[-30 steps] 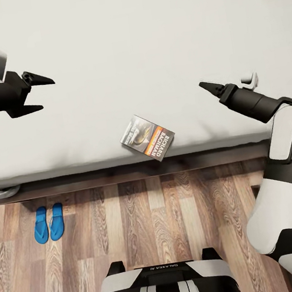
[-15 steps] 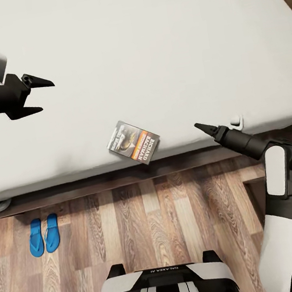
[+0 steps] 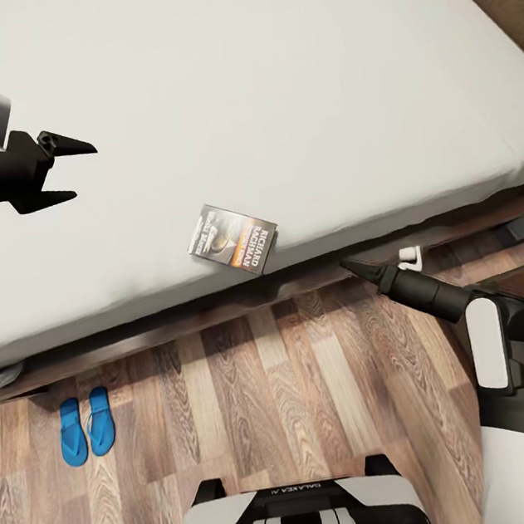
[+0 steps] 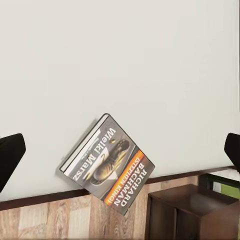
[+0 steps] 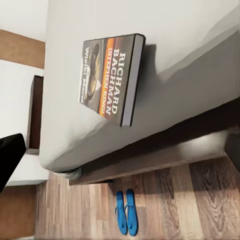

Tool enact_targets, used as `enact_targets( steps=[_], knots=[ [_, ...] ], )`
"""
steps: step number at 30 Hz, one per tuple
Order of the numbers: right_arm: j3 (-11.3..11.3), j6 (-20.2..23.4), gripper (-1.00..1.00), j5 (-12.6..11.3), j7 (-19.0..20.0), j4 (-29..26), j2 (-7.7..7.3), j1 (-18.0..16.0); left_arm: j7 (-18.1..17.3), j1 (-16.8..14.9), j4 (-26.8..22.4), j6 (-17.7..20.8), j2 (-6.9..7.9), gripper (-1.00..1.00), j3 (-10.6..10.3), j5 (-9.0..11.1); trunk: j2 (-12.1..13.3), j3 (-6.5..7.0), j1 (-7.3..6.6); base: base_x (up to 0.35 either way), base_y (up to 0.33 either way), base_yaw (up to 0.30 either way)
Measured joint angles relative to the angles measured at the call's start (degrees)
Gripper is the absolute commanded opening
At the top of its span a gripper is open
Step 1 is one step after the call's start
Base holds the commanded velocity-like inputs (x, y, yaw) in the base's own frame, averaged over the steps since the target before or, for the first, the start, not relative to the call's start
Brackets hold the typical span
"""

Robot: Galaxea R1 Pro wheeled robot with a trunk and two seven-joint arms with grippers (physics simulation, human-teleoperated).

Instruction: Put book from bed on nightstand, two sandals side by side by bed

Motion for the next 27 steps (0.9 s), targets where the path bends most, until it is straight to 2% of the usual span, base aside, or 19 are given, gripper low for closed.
enact_targets(
  steps=[6, 13, 17, 18, 20, 21, 24, 25, 26, 27],
  knots=[
    [1.7, 0.0, 1.00, 0.0, 0.3, 0.0, 0.16, 1.2, 0.0, 0.1, 0.0, 0.0, 0.04, 1.00, -0.1, 0.0, 0.0, 0.46, -0.01, -0.057, 0.054, -0.170],
    [1.8, 0.0, 1.00, -0.3, 0.5, 0.5, 0.38, 2.8, 0.1, 0.3, 0.0, -0.1, 0.07, 1.00, -0.3, 0.1, 0.0, 0.97, -0.01, -0.009, 0.009, -0.152],
    [1.6, 0.0, 1.00, -3.5, 0.6, 0.6, 0.52, 6.3, 0.1, 0.9, 0.0, -0.1, 0.11, 1.00, -0.3, 0.1, 0.0, 1.09, -0.01, -0.001, 0.001, -0.051],
    [1.6, 0.0, 1.00, -5.2, 0.5, 0.7, 0.55, 7.0, 0.1, 1.4, 0.0, -0.1, 0.13, 1.00, -0.2, 0.1, 0.0, 1.10, -0.01, -0.001, 0.001, -0.023],
    [1.5, 0.0, 1.00, -6.8, 0.4, 0.7, 0.58, 7.5, 0.1, 1.8, 0.0, -0.1, 0.16, 1.00, -0.1, 0.0, 0.0, 1.12, -0.01, 0.000, 0.000, -0.013],
    [1.7, 0.0, 1.00, -8.6, 0.3, 0.8, 0.93, 8.0, 0.1, 2.2, 0.0, 0.0, 0.48, 1.00, 0.0, 0.0, 0.0, 1.13, -0.01, 0.000, 0.000, -0.006],
    [1.7, 0.0, 1.00, -9.1, 0.2, 0.9, 1.59, 8.2, 0.2, 2.3, 0.0, 0.0, 0.78, 1.00, 0.0, 0.1, 0.0, 1.18, -0.01, 0.000, 0.000, -0.005],
    [1.7, 0.0, 1.00, -9.3, 0.2, 0.9, 2.00, 8.2, 0.2, 2.4, 0.0, 0.0, 0.92, 1.00, 0.0, 0.1, 0.0, 1.20, -0.01, 0.000, 0.007, -0.002],
    [1.7, 0.0, 1.00, -9.5, 0.1, 1.3, 3.26, 8.3, 0.2, 2.5, 0.0, 0.0, 1.23, 1.00, -0.1, 0.1, 0.0, 1.20, -0.01, 0.000, 0.007, -0.002],
    [1.7, 0.0, 1.00, -9.6, 0.1, 1.3, 3.30, 8.3, 0.2, 2.5, 0.0, 0.0, 1.24, 1.00, -0.1, 0.1, 0.0, 1.21, -0.01, 0.000, 0.045, -0.001]
  ],
)
